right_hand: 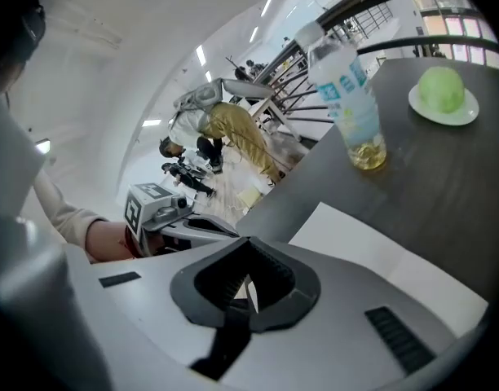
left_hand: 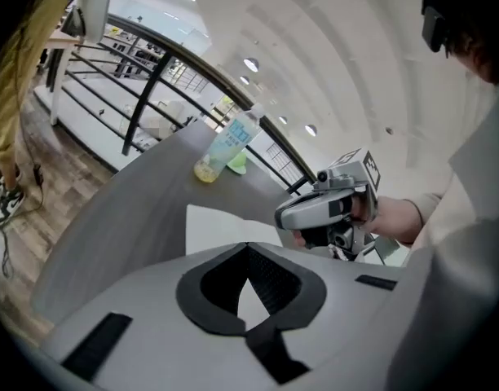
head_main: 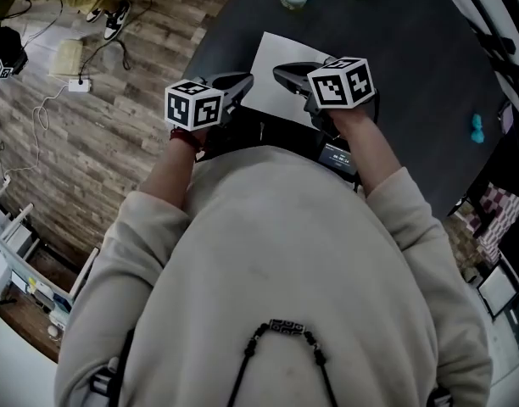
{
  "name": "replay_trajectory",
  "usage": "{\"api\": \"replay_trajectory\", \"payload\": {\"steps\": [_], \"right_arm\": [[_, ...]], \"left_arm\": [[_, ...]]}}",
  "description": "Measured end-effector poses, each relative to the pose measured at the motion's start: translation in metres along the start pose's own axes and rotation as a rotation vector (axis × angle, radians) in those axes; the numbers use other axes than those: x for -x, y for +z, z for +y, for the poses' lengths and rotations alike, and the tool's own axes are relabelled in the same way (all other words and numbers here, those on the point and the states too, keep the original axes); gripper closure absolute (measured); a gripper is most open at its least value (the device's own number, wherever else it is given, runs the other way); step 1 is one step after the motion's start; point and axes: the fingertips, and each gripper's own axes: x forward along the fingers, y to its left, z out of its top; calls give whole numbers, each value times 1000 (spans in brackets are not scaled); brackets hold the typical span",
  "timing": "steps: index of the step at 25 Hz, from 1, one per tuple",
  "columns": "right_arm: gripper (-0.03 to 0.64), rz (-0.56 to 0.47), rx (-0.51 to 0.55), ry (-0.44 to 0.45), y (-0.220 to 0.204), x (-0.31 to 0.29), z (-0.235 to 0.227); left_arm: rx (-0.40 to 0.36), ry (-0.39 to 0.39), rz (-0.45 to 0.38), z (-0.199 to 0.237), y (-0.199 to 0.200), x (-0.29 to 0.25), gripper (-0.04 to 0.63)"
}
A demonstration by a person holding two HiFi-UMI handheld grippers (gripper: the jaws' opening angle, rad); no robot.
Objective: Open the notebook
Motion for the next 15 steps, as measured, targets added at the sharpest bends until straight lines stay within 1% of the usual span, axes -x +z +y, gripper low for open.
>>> {"api": "replay_trajectory", "payload": {"steps": [3, 7, 9, 11, 13, 15], "right_arm": [[598, -98, -8, -38, 13, 42, -2], [598, -296, -15, -133, 39, 107, 10], [598, -380, -18, -171, 46, 148, 18], [598, -430, 3, -214, 41, 194, 23], [600, -465, 46, -284, 29, 232, 33], [600, -506, 68, -344, 18, 258, 45]], "left_arm": [[-96, -72, -30, -42, 38, -7, 591], [-292, -203, -61, -101, 95, -8, 591], [-363, -261, -76, -135, 118, -12, 591], [-415, -300, -74, -173, 129, -21, 591], [-457, -337, -57, -210, 129, -25, 591], [-498, -378, -35, -238, 126, -24, 591]]}}
